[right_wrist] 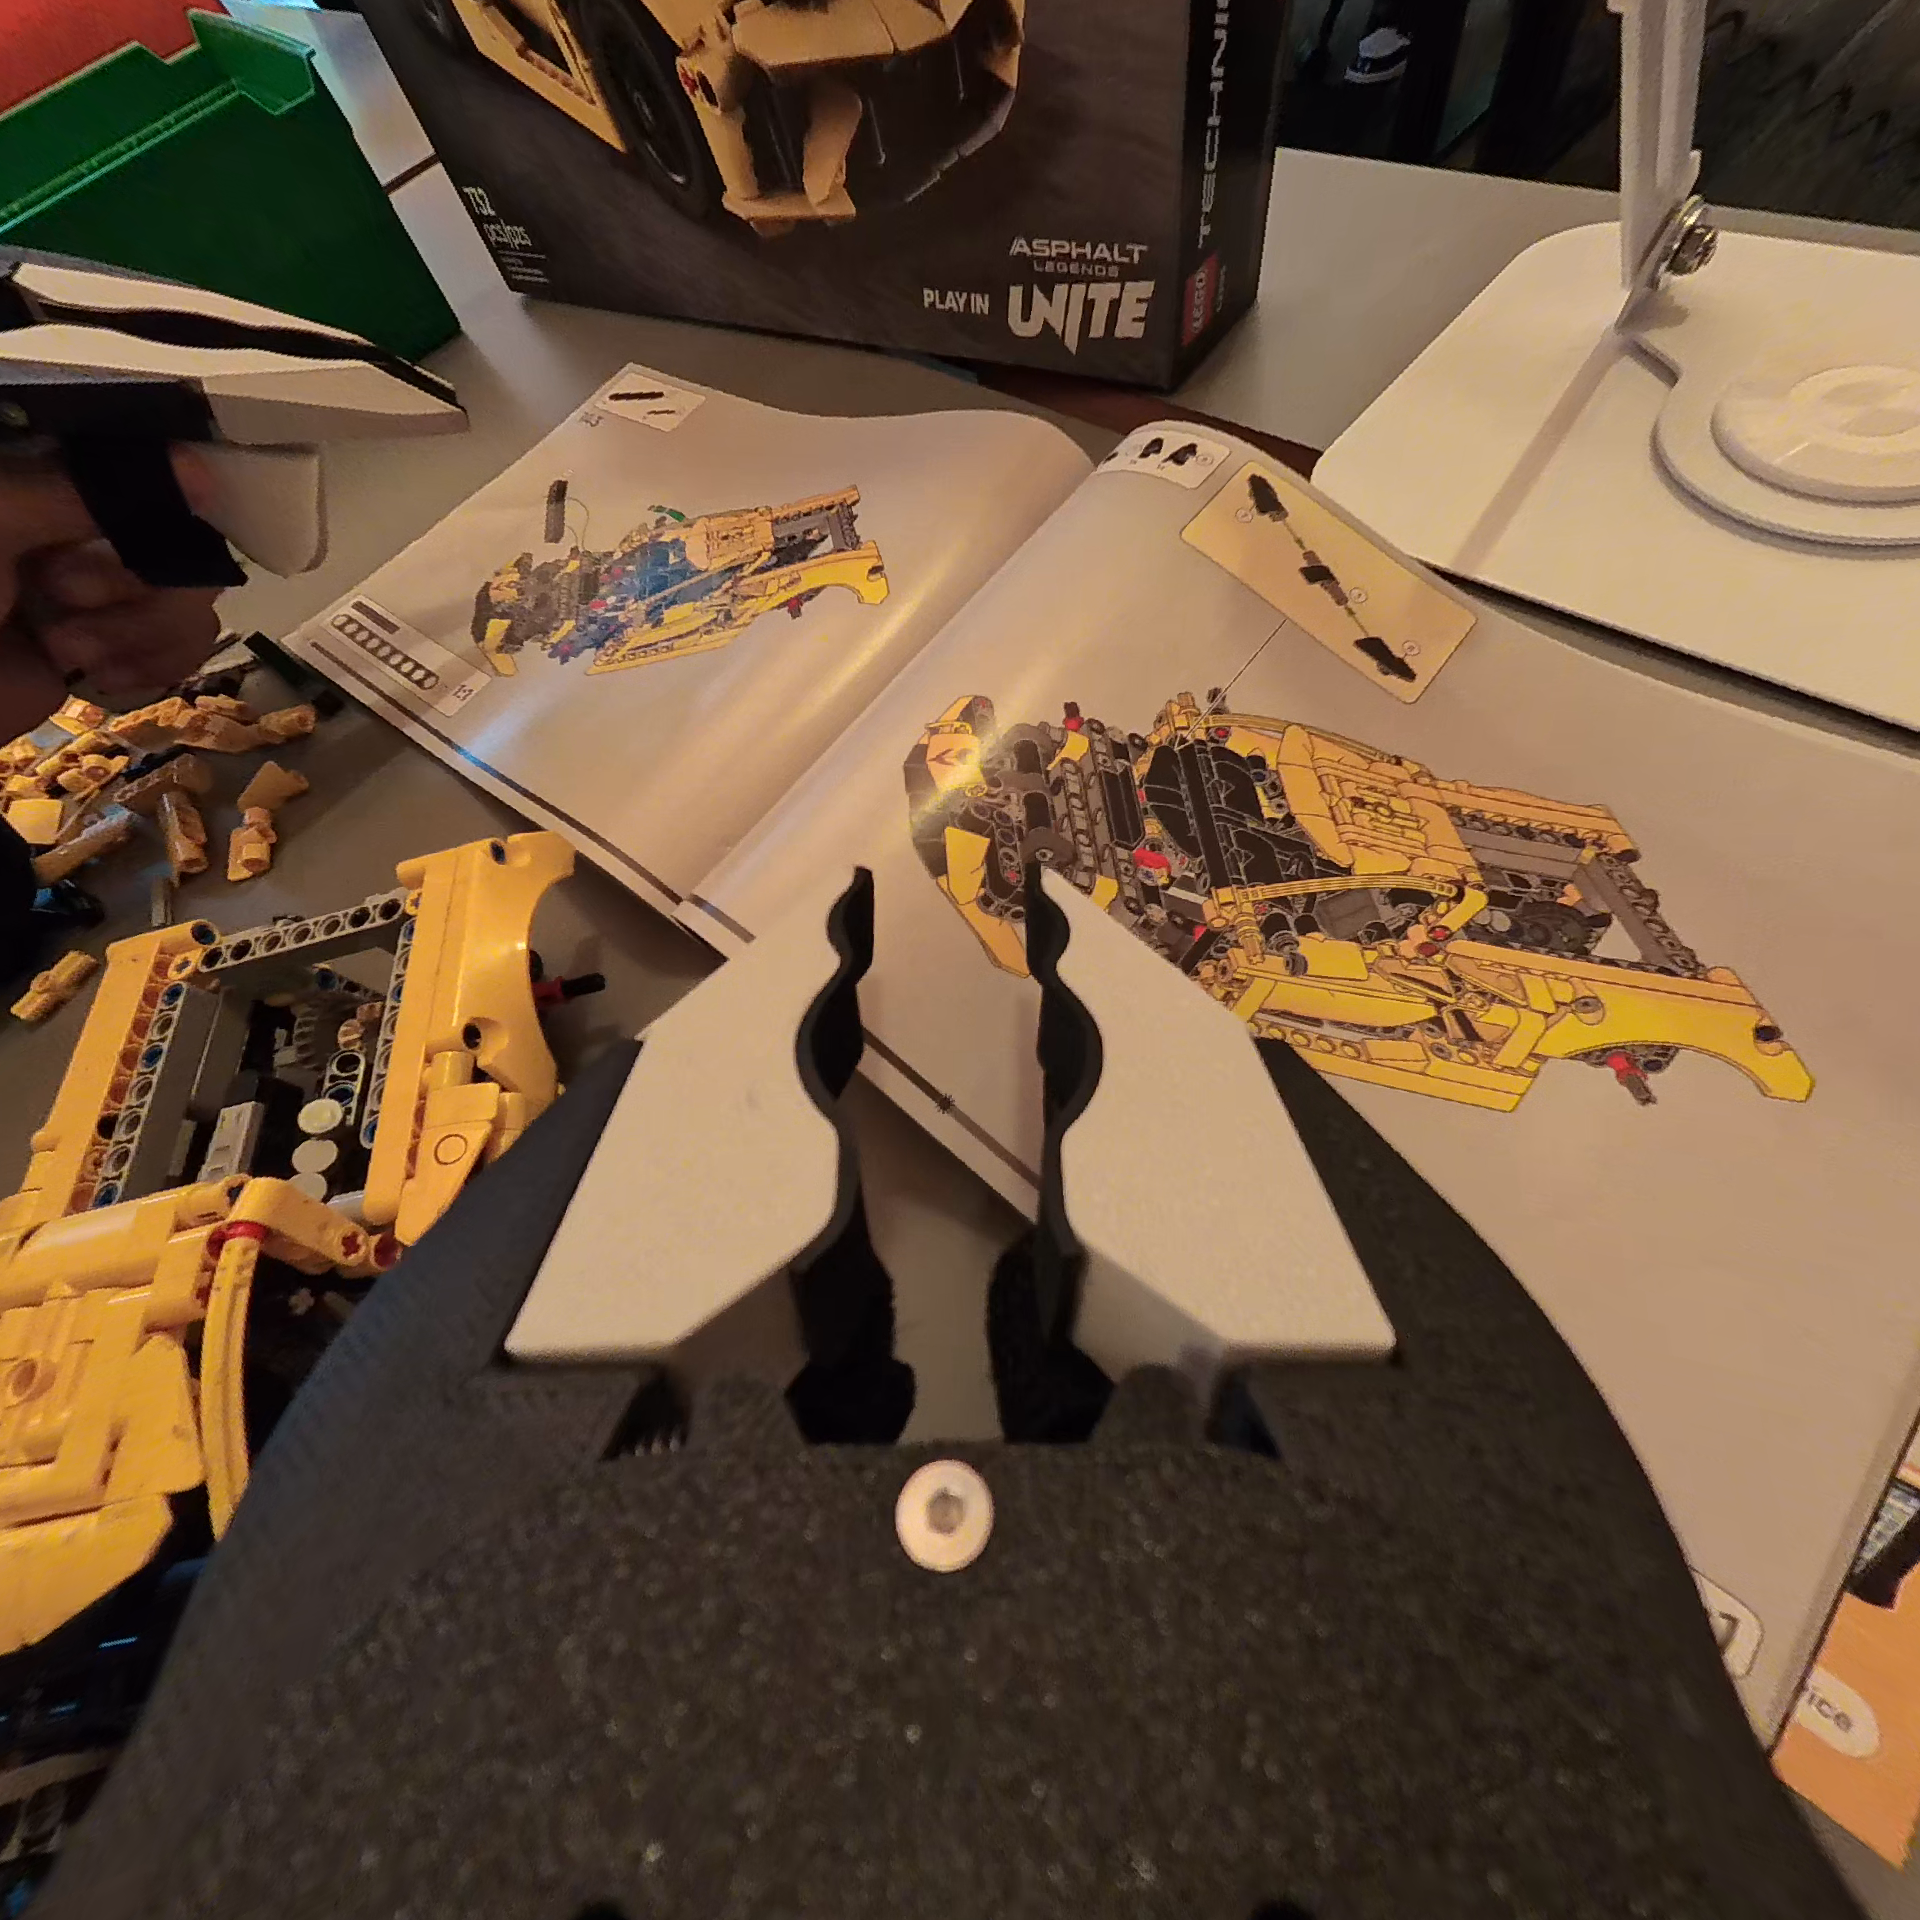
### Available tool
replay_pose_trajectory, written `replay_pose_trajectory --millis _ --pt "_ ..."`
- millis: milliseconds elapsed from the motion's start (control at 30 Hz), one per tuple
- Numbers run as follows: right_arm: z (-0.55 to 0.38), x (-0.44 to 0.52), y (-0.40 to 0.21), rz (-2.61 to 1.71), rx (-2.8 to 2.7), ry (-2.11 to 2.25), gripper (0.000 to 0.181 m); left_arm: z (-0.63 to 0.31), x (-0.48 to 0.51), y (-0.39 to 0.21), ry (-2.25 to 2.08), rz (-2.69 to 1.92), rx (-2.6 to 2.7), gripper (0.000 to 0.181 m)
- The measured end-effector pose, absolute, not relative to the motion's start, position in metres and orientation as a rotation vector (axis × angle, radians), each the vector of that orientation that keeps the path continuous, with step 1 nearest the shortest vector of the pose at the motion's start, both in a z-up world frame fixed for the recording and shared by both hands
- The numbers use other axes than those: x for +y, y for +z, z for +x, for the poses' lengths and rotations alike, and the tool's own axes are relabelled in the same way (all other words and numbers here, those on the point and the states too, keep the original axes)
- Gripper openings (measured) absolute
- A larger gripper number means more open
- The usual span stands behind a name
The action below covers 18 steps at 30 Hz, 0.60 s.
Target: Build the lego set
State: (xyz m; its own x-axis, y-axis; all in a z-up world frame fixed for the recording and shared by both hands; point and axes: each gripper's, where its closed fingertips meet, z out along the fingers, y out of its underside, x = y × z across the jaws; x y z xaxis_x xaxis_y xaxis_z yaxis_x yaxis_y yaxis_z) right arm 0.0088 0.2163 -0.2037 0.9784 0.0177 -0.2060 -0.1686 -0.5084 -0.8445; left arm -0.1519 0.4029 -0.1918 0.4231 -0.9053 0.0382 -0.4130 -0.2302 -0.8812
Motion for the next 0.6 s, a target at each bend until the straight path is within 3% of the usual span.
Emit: replay_pose_trajectory --millis 600 --pt "0.0062 0.2164 -0.2077 -2.113 0.088 0.227 0.027 -0.1517 0.4026 -0.1946 -0.706 -1.827 1.146 0.016"
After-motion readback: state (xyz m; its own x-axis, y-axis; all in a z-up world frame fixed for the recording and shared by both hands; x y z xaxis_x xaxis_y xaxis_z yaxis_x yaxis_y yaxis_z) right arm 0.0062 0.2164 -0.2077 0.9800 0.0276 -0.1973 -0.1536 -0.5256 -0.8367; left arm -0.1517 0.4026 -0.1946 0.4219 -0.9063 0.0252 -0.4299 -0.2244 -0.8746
